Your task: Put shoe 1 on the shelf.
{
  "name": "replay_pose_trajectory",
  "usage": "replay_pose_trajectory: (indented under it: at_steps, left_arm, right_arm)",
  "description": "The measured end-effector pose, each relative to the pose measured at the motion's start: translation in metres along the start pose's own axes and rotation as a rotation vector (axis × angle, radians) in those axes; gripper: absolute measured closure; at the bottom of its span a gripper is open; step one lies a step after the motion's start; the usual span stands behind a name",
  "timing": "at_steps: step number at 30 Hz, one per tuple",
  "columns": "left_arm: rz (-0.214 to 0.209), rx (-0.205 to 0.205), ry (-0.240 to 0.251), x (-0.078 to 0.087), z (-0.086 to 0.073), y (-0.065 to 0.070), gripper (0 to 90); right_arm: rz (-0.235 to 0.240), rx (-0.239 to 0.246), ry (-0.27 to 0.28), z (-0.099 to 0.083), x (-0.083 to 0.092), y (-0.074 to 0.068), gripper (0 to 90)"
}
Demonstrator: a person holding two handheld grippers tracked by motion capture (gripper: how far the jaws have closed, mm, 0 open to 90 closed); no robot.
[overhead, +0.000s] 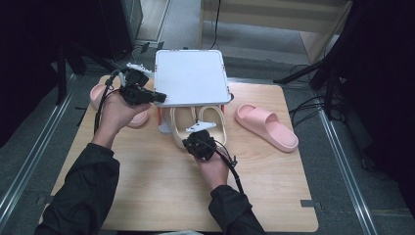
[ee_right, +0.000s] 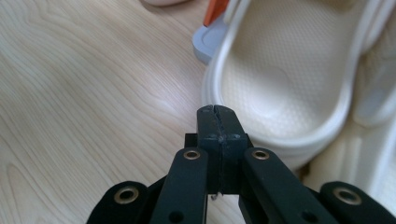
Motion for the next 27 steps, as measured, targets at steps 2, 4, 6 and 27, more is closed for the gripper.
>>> replay_pose_trajectory:
  at_steps: [2, 4, 6, 27]
  left_arm:
    - [-0.002, 0.0, -0.001, 0.0, 0.0, 0.0, 89.5]
    - [0.0, 0.0, -0.001, 0.0, 0.0, 0.0, 89.5]
    - [0.002, 0.001, 0.0, 0.0, 0.0, 0.0, 89.5]
    - [-0.003, 0.002, 0.0, 0.0, 0.0, 0.0, 89.5]
  right_arm:
    - [-0.019, 0.015, -0.013, -0.003, 0.001, 0.002, 90.0]
    - [-0.013, 0.013, -0.009, -0.003, 0.001, 0.003, 90.0]
    - [-0.011, 0.012, -0.003, -0.001, 0.0, 0.003, 90.0]
    - [-0.044, -0.05, 0.055, 0.033, -0.034, 0.014, 90.0]
Point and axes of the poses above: each handheld gripper's, and its own axes: x roughly backward along the jaws, z roughly out of its top, y roughly to its right, the point moved 10 cm from there along -x, roughly forward along the jaws, and after that the axes turned 5 degrees about -x, right-handed, at the moved point
